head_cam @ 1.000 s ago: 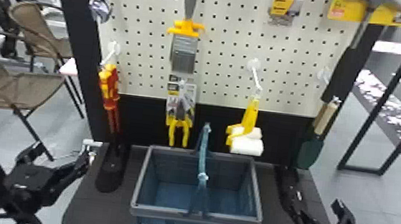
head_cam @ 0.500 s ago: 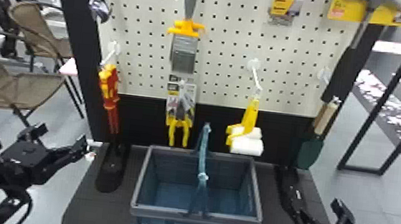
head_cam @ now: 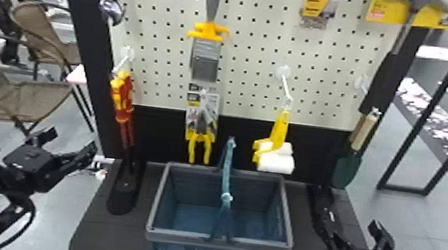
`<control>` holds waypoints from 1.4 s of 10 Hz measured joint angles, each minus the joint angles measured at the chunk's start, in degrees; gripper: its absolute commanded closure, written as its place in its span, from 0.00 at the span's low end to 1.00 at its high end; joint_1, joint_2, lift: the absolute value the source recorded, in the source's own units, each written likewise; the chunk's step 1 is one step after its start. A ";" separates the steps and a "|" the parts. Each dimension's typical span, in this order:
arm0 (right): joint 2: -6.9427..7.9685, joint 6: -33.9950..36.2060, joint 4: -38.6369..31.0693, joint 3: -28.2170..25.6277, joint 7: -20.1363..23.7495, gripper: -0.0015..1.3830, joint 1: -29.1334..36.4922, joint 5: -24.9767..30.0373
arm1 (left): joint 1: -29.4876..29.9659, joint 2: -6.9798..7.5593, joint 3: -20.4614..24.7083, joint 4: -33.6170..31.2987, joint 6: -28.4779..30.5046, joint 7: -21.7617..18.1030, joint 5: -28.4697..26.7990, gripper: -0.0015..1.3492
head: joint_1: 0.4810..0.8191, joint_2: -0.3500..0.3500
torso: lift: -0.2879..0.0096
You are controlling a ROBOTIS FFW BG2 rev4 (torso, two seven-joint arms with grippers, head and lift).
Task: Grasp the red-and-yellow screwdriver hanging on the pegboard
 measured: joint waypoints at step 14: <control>0.00 0.00 0.06 0.61 0.80 0.27 -0.10 0.10 | -17.78 8.63 -7.41 17.36 4.15 -13.07 3.27 0.11 | 0.20 0.50 | 0.63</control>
